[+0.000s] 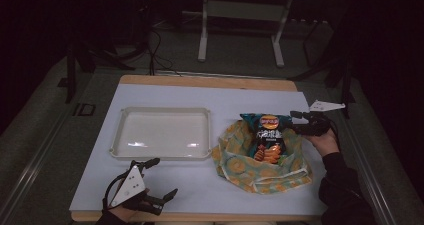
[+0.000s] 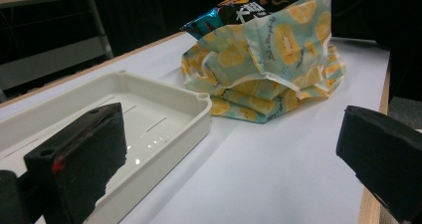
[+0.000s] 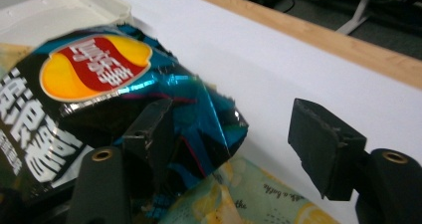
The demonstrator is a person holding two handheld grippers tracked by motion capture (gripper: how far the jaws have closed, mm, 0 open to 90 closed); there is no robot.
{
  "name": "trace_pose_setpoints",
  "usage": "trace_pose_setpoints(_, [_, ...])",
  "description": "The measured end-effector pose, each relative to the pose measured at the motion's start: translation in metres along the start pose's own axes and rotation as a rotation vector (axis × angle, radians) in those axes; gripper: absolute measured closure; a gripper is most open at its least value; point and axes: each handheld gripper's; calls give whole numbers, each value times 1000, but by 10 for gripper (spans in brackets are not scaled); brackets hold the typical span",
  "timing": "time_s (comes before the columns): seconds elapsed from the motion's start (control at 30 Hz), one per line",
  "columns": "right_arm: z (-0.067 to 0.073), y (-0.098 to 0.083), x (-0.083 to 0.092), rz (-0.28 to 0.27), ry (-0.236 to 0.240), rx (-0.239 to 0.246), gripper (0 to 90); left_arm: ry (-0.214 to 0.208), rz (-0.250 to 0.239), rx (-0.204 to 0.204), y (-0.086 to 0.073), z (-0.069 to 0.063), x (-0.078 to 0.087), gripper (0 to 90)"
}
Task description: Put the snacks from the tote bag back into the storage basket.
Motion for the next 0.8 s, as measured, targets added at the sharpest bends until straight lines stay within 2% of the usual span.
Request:
trace_pose_setpoints(0.07, [0,-2,-1,5,2,8,388,0,4,-2,0,0,0,0])
trace_pose_setpoints(0.23, [0,-4,-7,32,40,8,469,-2,6,-4,-1,0,-1,0])
trace_pose_setpoints(0.43, [-1,-4,-11,44,80,-4,618,-4,7,-6,-1,0,-1,0])
trace_pose_setpoints(0.5, [-1,-4,-13,50,97,-9,730,-3,9,-7,-1,0,-1,0])
trace_pose_setpoints(0.57, [0,-4,-14,56,104,-11,882,-4,9,-9,-1,0,-1,0])
trace_pose_setpoints(0.8, [4,-2,-12,51,89,1,900,-5,8,-11,-1,0,-1,0])
Point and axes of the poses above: each handheld gripper's, and its own axes: x roughly backward along the jaws, y roughly out of its top, z roughly to its left, and after that the axes turned 4 degrees about -z, right-handed
